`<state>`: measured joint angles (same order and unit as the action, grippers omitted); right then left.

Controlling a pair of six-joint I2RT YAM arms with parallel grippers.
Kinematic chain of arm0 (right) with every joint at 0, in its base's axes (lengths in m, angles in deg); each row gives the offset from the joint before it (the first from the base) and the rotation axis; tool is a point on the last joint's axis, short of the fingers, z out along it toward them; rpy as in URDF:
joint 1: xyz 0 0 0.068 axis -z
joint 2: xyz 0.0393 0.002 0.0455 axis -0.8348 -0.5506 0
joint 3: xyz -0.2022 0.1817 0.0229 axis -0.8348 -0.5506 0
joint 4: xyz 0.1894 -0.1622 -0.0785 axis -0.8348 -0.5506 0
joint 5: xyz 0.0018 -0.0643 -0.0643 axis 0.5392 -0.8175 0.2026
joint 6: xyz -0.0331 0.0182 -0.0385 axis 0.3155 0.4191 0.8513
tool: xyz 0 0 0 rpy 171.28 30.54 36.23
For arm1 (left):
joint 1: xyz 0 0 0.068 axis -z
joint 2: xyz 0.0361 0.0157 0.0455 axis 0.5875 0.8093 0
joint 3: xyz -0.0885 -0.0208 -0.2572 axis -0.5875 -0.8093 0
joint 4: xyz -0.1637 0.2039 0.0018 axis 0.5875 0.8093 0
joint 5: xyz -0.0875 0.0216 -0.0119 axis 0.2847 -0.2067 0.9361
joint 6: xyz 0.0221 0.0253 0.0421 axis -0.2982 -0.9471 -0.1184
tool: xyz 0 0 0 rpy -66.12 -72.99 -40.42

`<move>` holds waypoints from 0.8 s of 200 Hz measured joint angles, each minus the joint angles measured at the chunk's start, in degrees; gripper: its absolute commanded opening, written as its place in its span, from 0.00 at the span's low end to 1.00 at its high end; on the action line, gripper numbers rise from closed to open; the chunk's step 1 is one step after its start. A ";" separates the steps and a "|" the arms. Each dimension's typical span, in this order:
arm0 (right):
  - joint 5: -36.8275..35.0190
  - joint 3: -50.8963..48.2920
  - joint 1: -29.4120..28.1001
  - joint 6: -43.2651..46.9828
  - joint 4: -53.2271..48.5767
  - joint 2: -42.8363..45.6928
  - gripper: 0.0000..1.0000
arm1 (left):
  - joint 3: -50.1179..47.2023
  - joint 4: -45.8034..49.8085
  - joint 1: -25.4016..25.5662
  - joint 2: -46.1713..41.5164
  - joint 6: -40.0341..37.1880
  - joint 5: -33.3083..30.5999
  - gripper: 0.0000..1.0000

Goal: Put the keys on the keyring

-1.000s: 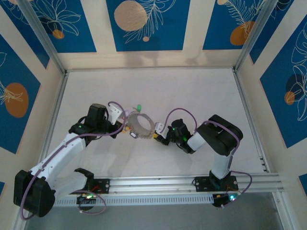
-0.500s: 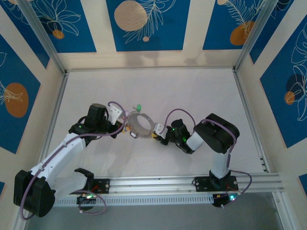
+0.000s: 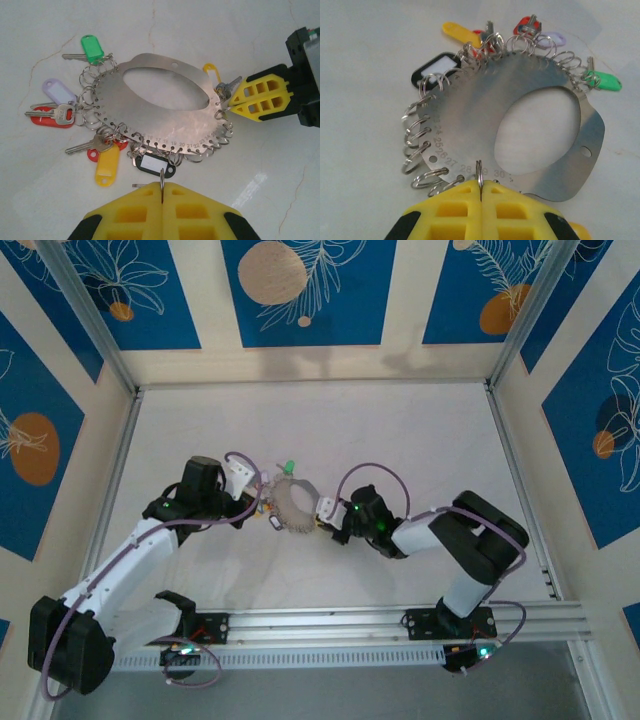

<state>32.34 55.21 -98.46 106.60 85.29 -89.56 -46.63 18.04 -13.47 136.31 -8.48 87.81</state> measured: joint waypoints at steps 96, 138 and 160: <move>-3.06 18.23 -1.81 -7.54 -34.47 1.55 0.00 | -0.33 0.02 0.00 -2.60 0.02 -2.43 0.00; -7.39 31.06 -3.65 -8.68 -52.26 -3.65 0.00 | -0.33 0.04 0.00 -2.67 0.00 -3.02 0.00; -8.79 35.15 -4.44 -8.68 -59.56 -5.66 0.00 | -0.33 0.04 0.00 -2.67 0.00 -3.02 0.00</move>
<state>23.55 90.35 -102.90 97.92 25.73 -95.22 -46.96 18.08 -13.47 133.65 -8.48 84.79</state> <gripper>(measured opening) 0.057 0.042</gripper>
